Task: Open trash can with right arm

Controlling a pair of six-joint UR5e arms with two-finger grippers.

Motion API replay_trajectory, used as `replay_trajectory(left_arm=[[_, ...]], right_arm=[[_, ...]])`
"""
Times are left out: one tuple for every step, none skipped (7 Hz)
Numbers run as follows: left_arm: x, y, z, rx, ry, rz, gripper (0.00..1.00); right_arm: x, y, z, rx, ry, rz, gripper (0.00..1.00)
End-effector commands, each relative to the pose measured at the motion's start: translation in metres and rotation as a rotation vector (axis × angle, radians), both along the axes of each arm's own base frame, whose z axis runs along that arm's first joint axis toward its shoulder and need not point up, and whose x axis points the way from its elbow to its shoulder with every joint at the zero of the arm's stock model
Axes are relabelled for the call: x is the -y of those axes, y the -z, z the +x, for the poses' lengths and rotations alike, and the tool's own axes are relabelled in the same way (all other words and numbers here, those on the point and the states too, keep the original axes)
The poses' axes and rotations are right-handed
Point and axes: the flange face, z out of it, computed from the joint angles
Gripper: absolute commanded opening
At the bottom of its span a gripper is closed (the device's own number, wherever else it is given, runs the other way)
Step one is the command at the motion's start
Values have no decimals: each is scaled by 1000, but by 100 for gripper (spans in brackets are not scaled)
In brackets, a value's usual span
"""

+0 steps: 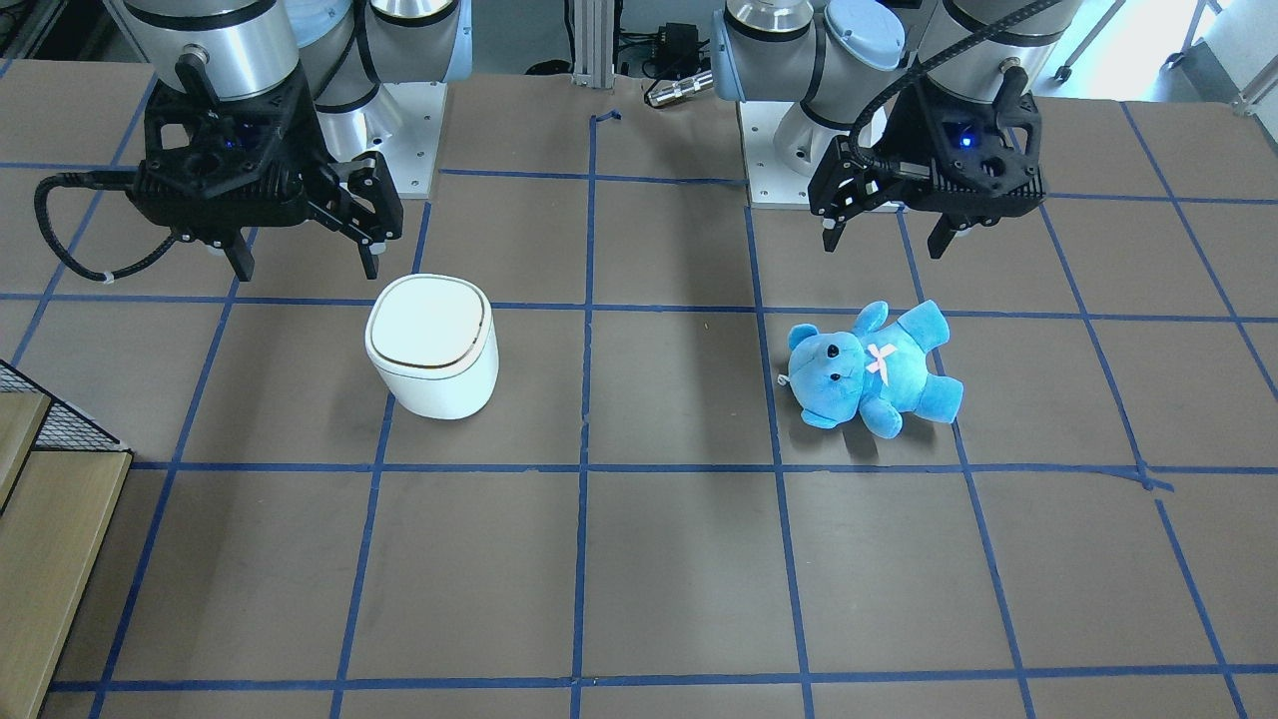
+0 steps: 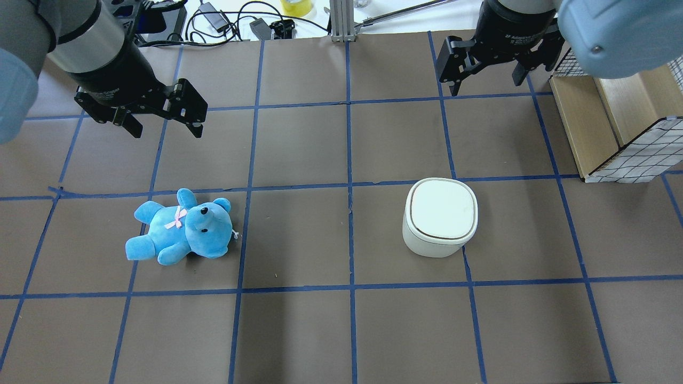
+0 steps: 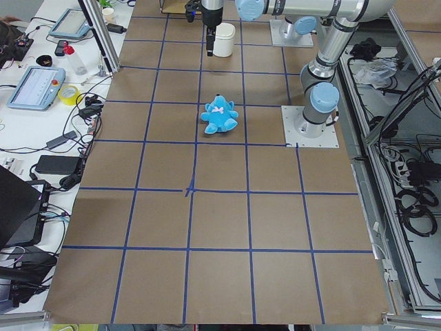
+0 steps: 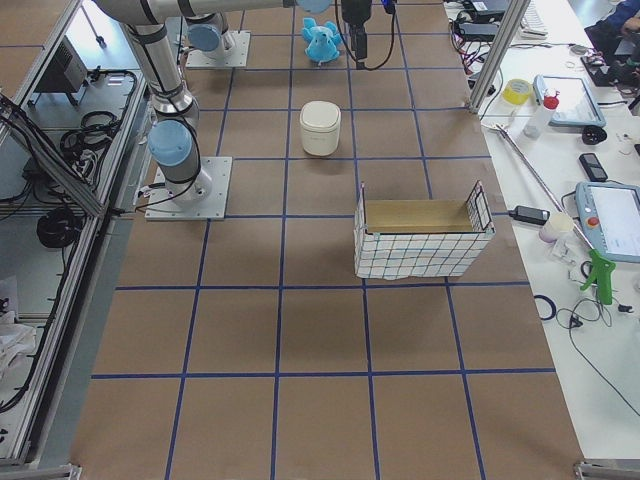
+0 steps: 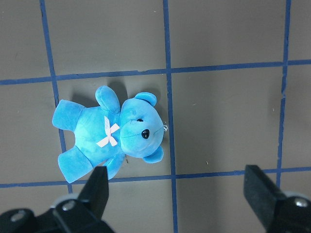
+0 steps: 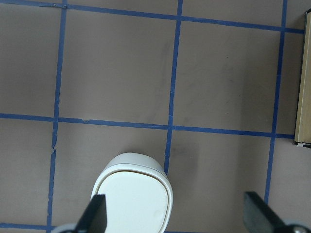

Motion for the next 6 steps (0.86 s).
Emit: replay_trajectory(left_arm=[[0,0,0,0,0,0,100],[0,0,0,0,0,0,100],[0,0,0,0,0,0,100],[0,0,0,0,0,0,100],[0,0,0,0,0,0,100],[0,0,0,0,0,0,100]], right_arm=[[-1,-1,1,1,-1,2,100],[-2,1,3,0,-6,6,100],[-2,4,4,1,-7,5,100],[-2,3,4,1,-7,0,100],[-2,3,4,1,-7,2,100],[-2,3,4,1,-7,2,100]])
